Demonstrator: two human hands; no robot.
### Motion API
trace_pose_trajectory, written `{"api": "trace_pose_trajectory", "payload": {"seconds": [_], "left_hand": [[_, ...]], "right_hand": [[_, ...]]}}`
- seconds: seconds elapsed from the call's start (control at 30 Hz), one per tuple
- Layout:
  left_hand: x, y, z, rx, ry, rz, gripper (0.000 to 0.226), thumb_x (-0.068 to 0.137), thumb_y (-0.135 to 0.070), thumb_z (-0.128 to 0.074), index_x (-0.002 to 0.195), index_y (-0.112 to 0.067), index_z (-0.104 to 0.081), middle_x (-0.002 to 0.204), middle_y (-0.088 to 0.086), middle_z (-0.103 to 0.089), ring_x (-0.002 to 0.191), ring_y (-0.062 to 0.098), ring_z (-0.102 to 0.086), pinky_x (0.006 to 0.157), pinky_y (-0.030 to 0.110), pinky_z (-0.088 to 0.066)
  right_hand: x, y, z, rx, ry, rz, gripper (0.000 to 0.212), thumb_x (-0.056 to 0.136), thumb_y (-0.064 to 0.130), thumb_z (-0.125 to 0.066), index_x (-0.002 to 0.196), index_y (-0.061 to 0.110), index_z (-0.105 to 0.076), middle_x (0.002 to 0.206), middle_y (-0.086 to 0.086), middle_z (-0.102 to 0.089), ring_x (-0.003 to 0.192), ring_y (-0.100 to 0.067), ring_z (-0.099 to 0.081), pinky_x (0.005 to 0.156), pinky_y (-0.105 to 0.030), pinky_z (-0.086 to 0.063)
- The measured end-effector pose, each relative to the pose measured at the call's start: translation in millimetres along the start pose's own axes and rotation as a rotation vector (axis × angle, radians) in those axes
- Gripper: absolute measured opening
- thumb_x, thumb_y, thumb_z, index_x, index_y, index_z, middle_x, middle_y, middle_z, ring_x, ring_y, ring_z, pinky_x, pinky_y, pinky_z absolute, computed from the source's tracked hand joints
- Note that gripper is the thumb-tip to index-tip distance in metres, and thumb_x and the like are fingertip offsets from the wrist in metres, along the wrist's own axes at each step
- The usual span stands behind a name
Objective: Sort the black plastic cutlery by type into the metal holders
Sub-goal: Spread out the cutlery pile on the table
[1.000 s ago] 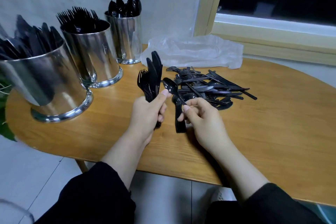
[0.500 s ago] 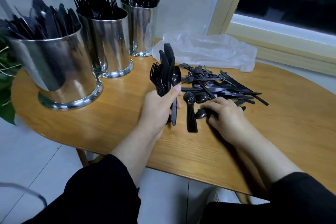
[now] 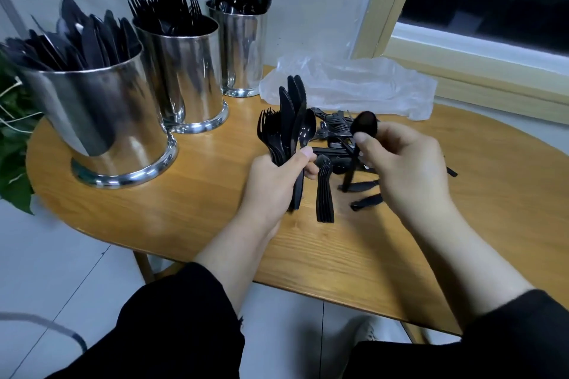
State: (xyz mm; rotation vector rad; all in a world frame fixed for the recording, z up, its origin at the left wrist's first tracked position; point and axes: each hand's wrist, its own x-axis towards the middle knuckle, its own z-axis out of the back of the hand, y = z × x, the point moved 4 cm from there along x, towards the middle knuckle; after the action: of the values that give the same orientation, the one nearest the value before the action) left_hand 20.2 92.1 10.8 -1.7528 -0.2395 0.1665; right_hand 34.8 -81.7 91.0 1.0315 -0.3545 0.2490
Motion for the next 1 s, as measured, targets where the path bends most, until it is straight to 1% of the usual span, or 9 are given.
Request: {"api": "trace_pose_trajectory", "payload": {"seconds": [0.1, 0.2, 0.27, 0.4, 0.5, 0.57, 0.7, 0.83, 1.0], "left_hand": [[-3, -1, -4, 0.018, 0.071, 0.002, 0.021, 0.102, -0.021, -0.063, 0.099, -0.008, -0.078, 0.091, 0.006, -0.08, 0.089, 0.021, -0.077, 0.091, 0.041, -0.06], [-6, -2, -7, 0.035, 0.153, 0.012, 0.021, 0.103, -0.024, -0.062, 0.096, -0.01, -0.076, 0.086, 0.009, -0.078, 0.076, 0.023, -0.073, 0.07, 0.041, -0.061], [-6, -2, -6, 0.073, 0.139, 0.006, 0.027, 0.103, -0.025, -0.063, 0.084, -0.009, -0.073, 0.076, 0.009, -0.073, 0.066, 0.024, -0.066, 0.055, 0.036, -0.051], [-3, -2, 2, 0.009, 0.033, -0.021, 0.036, 0.103, -0.028, -0.063, 0.071, -0.013, -0.07, 0.072, 0.013, -0.069, 0.061, 0.034, -0.064, 0.054, 0.038, -0.045], [-2, -4, 3, -0.042, -0.02, -0.034, 0.04, 0.104, -0.029, -0.06, 0.067, -0.02, -0.073, 0.071, 0.017, -0.071, 0.062, 0.048, -0.064, 0.058, 0.058, -0.054], [-2, -2, 2, -0.086, -0.048, -0.011, 0.037, 0.104, -0.026, -0.06, 0.069, -0.017, -0.072, 0.069, 0.015, -0.069, 0.057, 0.038, -0.063, 0.06, 0.066, -0.054], [0, -1, 6, -0.108, -0.11, 0.001, 0.024, 0.104, -0.023, -0.061, 0.084, -0.009, -0.065, 0.068, 0.007, -0.069, 0.057, 0.028, -0.063, 0.059, 0.043, -0.048], [-1, -2, 7, -0.114, -0.113, 0.003, 0.022, 0.104, -0.024, -0.061, 0.088, -0.009, -0.065, 0.069, 0.005, -0.069, 0.058, 0.026, -0.063, 0.062, 0.042, -0.049], [-2, -2, 7, -0.1, -0.113, 0.012, 0.023, 0.104, -0.026, -0.061, 0.088, -0.011, -0.066, 0.07, 0.006, -0.069, 0.061, 0.026, -0.064, 0.059, 0.039, -0.048]], "right_hand": [[2, 5, -16, 0.189, 0.03, -0.162, 0.009, 0.093, 0.017, -0.069, 0.087, 0.01, -0.07, 0.063, 0.004, -0.067, 0.056, -0.004, -0.06, 0.059, -0.016, -0.046], [3, 2, -33, 0.238, 0.041, -0.23, 0.018, 0.092, 0.02, -0.072, 0.093, 0.002, -0.068, 0.064, -0.001, -0.068, 0.057, -0.01, -0.063, 0.06, -0.024, -0.053], [6, 1, -39, 0.168, 0.047, -0.201, 0.02, 0.092, 0.027, -0.071, 0.092, 0.007, -0.07, 0.064, 0.001, -0.068, 0.056, -0.007, -0.061, 0.06, -0.022, -0.051], [5, -14, -35, -0.228, 0.079, -0.11, 0.026, 0.092, 0.046, -0.067, 0.094, 0.02, -0.071, 0.075, 0.008, -0.068, 0.074, -0.011, -0.064, 0.065, -0.026, -0.046], [-12, -32, -46, -0.645, 0.305, -0.091, 0.04, 0.086, 0.055, -0.07, 0.102, 0.018, -0.065, 0.09, -0.004, -0.072, 0.092, -0.028, -0.066, 0.071, -0.034, -0.049], [-22, -35, -55, -0.759, 0.342, -0.031, 0.047, 0.084, 0.057, -0.069, 0.104, 0.016, -0.062, 0.098, -0.008, -0.067, 0.097, -0.033, -0.064, 0.073, -0.037, -0.048], [-23, -32, -62, -0.787, 0.299, 0.023, 0.032, 0.09, 0.042, -0.067, 0.104, 0.014, -0.063, 0.1, -0.007, -0.062, 0.096, -0.036, -0.063, 0.077, -0.039, -0.051], [-19, -32, -59, -0.814, 0.321, -0.002, 0.022, 0.089, 0.027, -0.064, 0.075, 0.015, -0.051, 0.085, -0.005, -0.054, 0.083, -0.036, -0.061, 0.071, -0.038, -0.048], [-16, -37, -50, -0.807, 0.343, -0.036, 0.019, 0.086, 0.026, -0.068, 0.077, 0.013, -0.057, 0.087, -0.006, -0.057, 0.085, -0.034, -0.06, 0.069, -0.035, -0.045]]}}
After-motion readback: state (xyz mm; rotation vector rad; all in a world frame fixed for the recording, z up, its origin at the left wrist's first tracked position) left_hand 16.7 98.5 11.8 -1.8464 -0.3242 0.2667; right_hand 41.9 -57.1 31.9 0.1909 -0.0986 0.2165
